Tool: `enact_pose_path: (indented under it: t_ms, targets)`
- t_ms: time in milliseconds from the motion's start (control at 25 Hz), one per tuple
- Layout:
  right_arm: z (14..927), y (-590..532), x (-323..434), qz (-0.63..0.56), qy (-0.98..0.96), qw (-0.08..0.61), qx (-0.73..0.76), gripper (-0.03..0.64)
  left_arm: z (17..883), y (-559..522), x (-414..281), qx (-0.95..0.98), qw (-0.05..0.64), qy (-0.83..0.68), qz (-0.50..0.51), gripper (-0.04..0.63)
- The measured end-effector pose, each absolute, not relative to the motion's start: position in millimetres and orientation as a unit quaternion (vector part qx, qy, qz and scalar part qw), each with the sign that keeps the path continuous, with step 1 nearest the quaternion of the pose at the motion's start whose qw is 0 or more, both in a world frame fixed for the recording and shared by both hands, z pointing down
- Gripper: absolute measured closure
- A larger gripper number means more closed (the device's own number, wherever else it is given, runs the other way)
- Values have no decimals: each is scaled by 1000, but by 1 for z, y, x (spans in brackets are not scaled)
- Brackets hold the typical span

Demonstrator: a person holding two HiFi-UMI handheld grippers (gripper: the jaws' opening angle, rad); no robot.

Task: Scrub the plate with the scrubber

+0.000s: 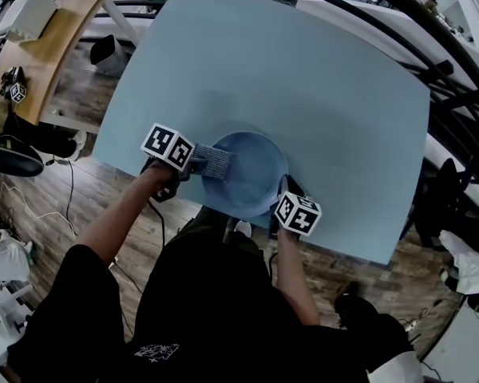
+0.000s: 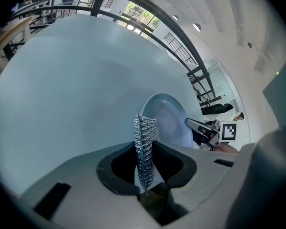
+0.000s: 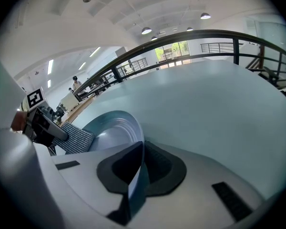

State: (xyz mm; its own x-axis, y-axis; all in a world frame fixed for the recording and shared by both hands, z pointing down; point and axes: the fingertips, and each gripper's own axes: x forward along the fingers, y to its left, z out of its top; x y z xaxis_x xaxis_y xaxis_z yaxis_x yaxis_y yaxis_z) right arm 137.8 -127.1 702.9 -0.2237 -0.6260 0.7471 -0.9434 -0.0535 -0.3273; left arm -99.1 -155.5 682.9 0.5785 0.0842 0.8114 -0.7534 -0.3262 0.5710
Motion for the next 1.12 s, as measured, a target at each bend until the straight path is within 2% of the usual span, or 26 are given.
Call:
enact_pose_path:
  t_ms: [1120]
  targets:
    - [701,-126,137,418,-640,230,602,600,679,-181,-15,746,496,-225,383,500]
